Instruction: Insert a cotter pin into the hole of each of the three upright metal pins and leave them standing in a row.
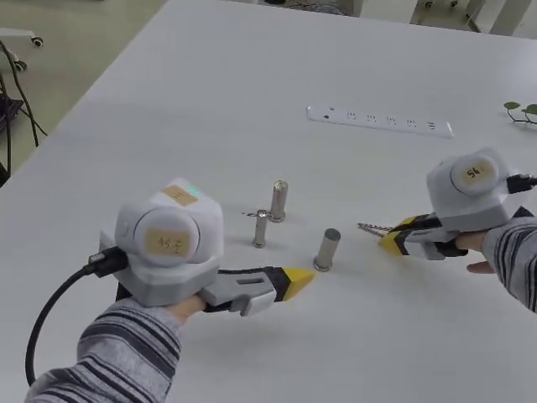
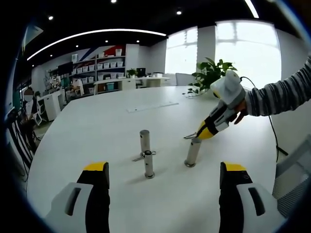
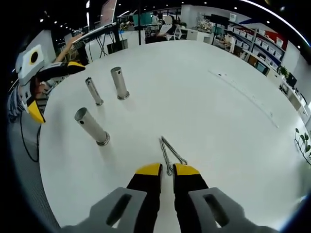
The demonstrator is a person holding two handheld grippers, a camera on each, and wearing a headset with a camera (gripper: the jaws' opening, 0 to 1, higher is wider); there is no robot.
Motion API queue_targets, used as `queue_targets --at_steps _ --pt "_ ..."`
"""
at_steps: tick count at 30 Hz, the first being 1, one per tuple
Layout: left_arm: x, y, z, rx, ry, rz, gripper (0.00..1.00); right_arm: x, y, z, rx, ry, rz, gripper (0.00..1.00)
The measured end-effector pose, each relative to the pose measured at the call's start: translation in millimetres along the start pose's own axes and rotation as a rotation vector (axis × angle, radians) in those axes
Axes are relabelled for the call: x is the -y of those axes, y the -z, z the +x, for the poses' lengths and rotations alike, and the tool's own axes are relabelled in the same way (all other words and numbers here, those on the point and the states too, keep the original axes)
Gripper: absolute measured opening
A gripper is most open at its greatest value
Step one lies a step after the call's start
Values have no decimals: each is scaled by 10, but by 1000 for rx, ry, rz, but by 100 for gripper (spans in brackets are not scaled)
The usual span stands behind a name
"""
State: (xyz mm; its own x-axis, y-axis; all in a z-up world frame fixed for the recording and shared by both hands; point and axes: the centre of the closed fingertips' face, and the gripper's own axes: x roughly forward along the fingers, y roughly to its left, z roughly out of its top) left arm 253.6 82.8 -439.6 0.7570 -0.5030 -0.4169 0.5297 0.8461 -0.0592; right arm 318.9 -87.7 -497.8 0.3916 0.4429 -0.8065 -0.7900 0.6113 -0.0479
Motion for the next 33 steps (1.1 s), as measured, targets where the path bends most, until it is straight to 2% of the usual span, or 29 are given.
queue_targets --at_steps 2,6,7,11,14,20,26,33 --pt "4 0 -3 -1 1 0 93 -19 -9 6 -12 -6 -24 0" --pt "19 -4 -4 -2 6 4 93 -40 -19 12 -54 -19 -90 0" --pt "22 -6 -4 -2 7 5 93 -41 -21 11 -61 -26 -126 0" --pt "28 -15 -6 1 11 8 92 -36 -22 10 -65 -27 -104 0" --pt "17 -24 -11 4 9 4 91 -68 -40 15 -44 -39 -81 0" --pt "12 -44 -18 9 10 3 90 -78 -53 -18 -23 -13 -111 0" --pt "28 -60 -20 12 20 2 86 -136 -131 -100 17 4 -157 0" --pt "72 -95 -18 26 36 13 82 -277 -247 -221 68 15 -220 0"
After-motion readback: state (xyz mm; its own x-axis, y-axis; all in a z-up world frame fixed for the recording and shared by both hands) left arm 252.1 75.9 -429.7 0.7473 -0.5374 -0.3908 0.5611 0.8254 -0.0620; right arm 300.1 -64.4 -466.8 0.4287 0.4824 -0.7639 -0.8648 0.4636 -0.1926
